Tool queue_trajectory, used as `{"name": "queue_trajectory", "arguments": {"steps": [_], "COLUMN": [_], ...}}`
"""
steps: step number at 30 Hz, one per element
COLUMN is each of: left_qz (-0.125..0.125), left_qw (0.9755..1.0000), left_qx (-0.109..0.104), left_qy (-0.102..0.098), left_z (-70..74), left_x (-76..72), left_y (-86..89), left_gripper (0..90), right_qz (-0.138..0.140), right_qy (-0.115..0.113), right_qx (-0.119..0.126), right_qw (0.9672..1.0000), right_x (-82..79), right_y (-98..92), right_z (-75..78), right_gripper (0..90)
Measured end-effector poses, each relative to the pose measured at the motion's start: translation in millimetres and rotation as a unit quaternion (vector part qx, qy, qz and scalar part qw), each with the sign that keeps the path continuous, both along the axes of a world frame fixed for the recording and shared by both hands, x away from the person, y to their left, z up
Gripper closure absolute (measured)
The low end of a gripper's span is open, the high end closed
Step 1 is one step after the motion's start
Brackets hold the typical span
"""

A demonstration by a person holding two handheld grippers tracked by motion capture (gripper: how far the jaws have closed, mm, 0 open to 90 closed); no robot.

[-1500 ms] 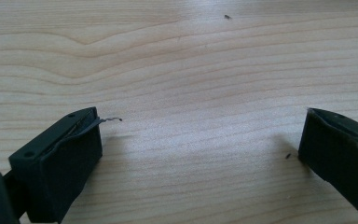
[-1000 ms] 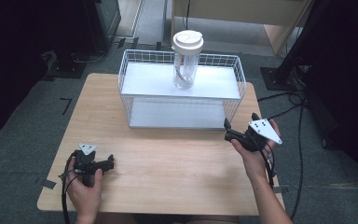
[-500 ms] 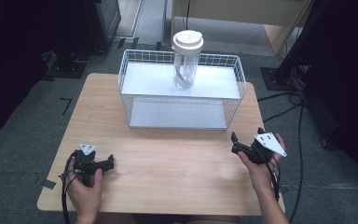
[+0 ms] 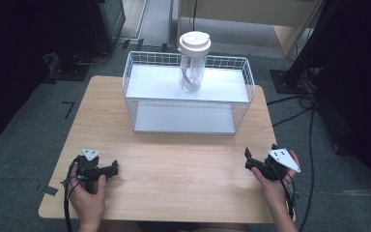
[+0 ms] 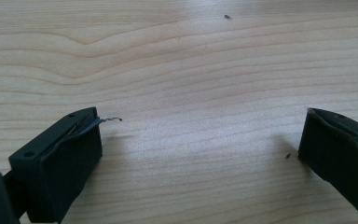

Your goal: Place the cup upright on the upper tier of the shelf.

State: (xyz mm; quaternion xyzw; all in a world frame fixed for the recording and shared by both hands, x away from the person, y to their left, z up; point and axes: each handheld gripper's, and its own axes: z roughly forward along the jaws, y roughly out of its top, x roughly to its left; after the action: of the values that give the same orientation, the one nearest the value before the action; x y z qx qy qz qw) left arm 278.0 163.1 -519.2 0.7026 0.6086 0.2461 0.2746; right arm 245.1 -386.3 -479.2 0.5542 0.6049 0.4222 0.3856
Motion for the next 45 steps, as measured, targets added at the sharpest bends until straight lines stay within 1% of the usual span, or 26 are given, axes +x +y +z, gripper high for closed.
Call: {"name": "queue_trajectory", "arguments": {"steps": [6, 13, 24, 27, 29, 32, 34, 39, 41, 43, 44, 45], "left_qz": [0.000, 0.000, 0.000, 0.000, 0.000, 0.000, 0.000, 0.000, 0.000, 0.000, 0.000, 0.000], "left_qw": [1.0000, 1.0000, 1.0000, 1.0000, 1.0000, 1.0000, 1.0000, 1.0000, 1.0000, 1.0000, 1.0000, 1.0000], "left_qx": [0.000, 0.000, 0.000, 0.000, 0.000, 0.000, 0.000, 0.000, 0.000, 0.000, 0.000, 0.000], "left_qy": [0.000, 0.000, 0.000, 0.000, 0.000, 0.000, 0.000, 0.000, 0.000, 0.000, 0.000, 0.000], "left_z": [0.0, 0.0, 0.0, 0.0, 0.0, 0.0, 0.0, 0.0, 0.0, 0.0, 0.0, 0.0], "left_x": [0.0, 0.0, 0.0, 0.0, 0.0, 0.0, 0.0, -0.1, -0.1, -0.1, -0.1, -0.1], "left_y": [0.0, 0.0, 0.0, 0.0, 0.0, 0.0, 0.0, 0.0, 0.0, 0.0, 0.0, 0.0], "left_gripper": [0.0, 0.0, 0.0, 0.0, 0.0, 0.0, 0.0, 0.0, 0.0, 0.0, 0.0, 0.0], "right_qz": [-0.009, -0.018, -0.030, -0.029, -0.027, -0.026, -0.025, -0.018, -0.011, -0.003, 0.001, 0.005], "right_qy": [0.014, 0.034, 0.055, 0.061, 0.070, 0.080, 0.083, 0.096, 0.105, 0.120, 0.124, 0.132], "right_qx": [0.000, -0.009, -0.015, -0.017, -0.014, -0.020, -0.022, -0.033, -0.038, -0.039, -0.041, -0.044], "right_qw": [0.9999, 0.9992, 0.9979, 0.9975, 0.9971, 0.9962, 0.9960, 0.9946, 0.9937, 0.9920, 0.9915, 0.9902], "right_x": [-7.7, -17.3, -34.7, -38.5, -41.0, -44.1, -46.5, -50.2, -51.8, -53.7, -54.2, -54.8], "right_y": [-9.5, -20.8, -39.7, -44.2, -47.4, -51.1, -53.1, -53.4, -53.4, -53.5, -53.7, -53.7], "right_z": [-10.2, -21.4, -33.2, -36.0, -37.2, -39.5, -40.0, -41.3, -41.8, -42.2, -42.4, -42.9], "right_gripper": [0.5, 0.5, 0.5, 0.5, 0.6, 0.5, 0.5, 0.6, 0.6, 0.6, 0.6, 0.5]}}
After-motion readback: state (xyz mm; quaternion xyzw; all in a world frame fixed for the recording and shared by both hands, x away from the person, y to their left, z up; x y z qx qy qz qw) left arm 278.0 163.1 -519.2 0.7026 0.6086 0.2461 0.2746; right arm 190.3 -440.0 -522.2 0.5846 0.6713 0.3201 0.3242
